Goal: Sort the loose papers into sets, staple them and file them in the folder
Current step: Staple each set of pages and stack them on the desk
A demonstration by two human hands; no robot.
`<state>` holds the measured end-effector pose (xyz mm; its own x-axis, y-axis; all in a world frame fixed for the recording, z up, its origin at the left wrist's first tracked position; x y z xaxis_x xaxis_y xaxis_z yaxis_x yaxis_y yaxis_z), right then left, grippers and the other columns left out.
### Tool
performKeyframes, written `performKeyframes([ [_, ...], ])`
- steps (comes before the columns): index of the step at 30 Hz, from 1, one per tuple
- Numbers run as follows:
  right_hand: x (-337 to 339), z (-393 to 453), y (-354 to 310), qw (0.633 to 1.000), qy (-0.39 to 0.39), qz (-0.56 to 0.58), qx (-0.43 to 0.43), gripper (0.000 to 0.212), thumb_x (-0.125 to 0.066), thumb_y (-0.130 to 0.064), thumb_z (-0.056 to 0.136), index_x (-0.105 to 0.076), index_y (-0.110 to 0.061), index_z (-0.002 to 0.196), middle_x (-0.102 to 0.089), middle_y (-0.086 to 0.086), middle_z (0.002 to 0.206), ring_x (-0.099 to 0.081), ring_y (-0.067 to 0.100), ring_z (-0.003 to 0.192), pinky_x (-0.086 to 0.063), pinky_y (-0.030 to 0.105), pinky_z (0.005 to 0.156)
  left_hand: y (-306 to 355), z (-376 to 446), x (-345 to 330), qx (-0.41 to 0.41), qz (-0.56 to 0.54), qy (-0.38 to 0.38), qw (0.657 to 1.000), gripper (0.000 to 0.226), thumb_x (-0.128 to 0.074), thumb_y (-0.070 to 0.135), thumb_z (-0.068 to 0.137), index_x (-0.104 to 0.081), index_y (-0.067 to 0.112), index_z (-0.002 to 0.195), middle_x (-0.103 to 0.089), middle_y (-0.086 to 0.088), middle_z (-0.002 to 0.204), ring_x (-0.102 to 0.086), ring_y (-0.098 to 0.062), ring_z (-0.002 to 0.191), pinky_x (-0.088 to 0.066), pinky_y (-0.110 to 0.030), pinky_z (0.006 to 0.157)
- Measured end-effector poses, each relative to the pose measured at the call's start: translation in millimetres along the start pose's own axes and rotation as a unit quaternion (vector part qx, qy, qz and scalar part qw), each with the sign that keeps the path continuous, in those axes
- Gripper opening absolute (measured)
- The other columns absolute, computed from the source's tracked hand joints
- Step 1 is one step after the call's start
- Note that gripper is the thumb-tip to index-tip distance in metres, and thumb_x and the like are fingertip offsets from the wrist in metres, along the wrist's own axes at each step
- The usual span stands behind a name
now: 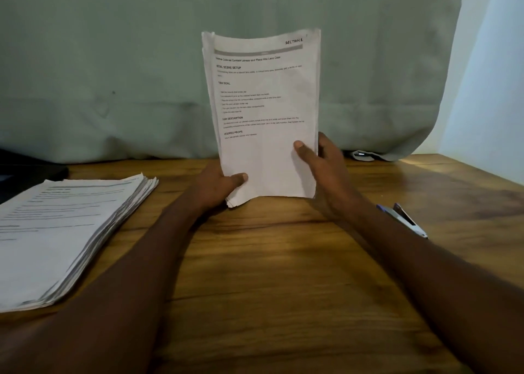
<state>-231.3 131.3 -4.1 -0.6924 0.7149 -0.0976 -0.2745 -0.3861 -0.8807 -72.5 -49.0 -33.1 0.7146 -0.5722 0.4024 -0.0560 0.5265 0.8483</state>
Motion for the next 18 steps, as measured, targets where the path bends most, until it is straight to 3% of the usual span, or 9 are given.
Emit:
performKeyframes([
  [2, 6.9, 4.4, -6.9, 1.0, -0.002, 0.021, 0.007, 0.032, -0.065, -0.021, 0.1, -0.065, -0.018, 0.132, -0.076, -0.006, 0.116, -0.073, 0.012, 0.102, -0.06, 0.024, 0.075, 0.2, -0.9, 0.9, 0.006, 0.01, -0.006, 1.0, 0.035, -0.073, 0.048, 0.092, -0.053, 0.048, 0.121, -0.06, 0.03, 0.1, -0.058, 0.006, 0.094, -0.047, -0.022, 0.076],
  [5, 11.5, 3.2, -0.7, 0.998, -0.028, 0.049, -0.025, 0.033, -0.062, -0.013, 0.102, -0.064, -0.017, 0.135, -0.074, 0.0, 0.121, -0.072, 0.022, 0.109, -0.062, 0.04, 0.086, 3.3, -4.2, -1.7, 0.01, 0.002, -0.02, 1.0, 0.022, -0.075, 0.049, 0.09, -0.058, 0.051, 0.104, -0.062, 0.031, 0.098, -0.062, 0.002, 0.096, -0.051, -0.027, 0.082],
  [9, 18.2, 11.7, -3.3, 0.995, -0.04, 0.081, -0.043, 0.032, -0.06, -0.001, 0.098, -0.066, -0.008, 0.129, -0.075, 0.006, 0.12, -0.073, 0.027, 0.107, -0.062, 0.036, 0.081, 22.0, -5.4, 11.0, 0.005, -0.084, -0.065, 0.994, 0.035, -0.082, 0.037, 0.085, -0.067, 0.037, 0.117, -0.077, 0.019, 0.104, -0.074, -0.005, 0.096, -0.06, -0.025, 0.078],
  [12, 23.9, 13.2, -1.7, 0.991, -0.087, 0.063, -0.084, 0.033, -0.059, 0.003, 0.096, -0.064, 0.002, 0.129, -0.075, 0.013, 0.117, -0.075, 0.029, 0.1, -0.062, 0.039, 0.078, 35.6, -2.0, 31.8, -0.017, -0.148, -0.007, 0.989, 0.031, -0.074, 0.039, 0.09, -0.073, 0.025, 0.118, -0.078, 0.006, 0.112, -0.076, -0.015, 0.1, -0.059, -0.035, 0.082],
  [15, 23.9, 7.6, 6.7, 0.975, -0.17, 0.001, -0.143, 0.033, -0.063, -0.001, 0.095, -0.066, -0.001, 0.127, -0.075, 0.014, 0.118, -0.073, 0.033, 0.105, -0.062, 0.043, 0.083, 32.2, 2.6, 37.2, 0.003, -0.261, 0.046, 0.964, 0.027, -0.061, 0.019, 0.102, -0.067, 0.011, 0.128, -0.075, -0.008, 0.122, -0.073, -0.028, 0.109, -0.059, -0.044, 0.091],
  [18, 19.7, 3.0, 11.3, 0.949, -0.247, -0.027, -0.196, 0.034, -0.068, -0.008, 0.092, -0.068, -0.007, 0.126, -0.074, 0.011, 0.122, -0.071, 0.03, 0.112, -0.062, 0.038, 0.086, 23.6, 2.9, 38.0, 0.038, -0.319, 0.068, 0.944, 0.028, -0.055, 0.009, 0.104, -0.064, 0.003, 0.129, -0.077, -0.012, 0.114, -0.076, -0.028, 0.097, -0.062, -0.041, 0.078],
])
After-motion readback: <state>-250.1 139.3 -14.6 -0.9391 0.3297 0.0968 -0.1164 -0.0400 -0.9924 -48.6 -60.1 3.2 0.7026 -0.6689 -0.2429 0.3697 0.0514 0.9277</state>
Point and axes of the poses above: each hand's wrist, its own z-axis towards the middle knuckle, its own x-axis out of the back of the hand, y = z × x, the point moved 3 cm from there along z, towards the middle knuckle
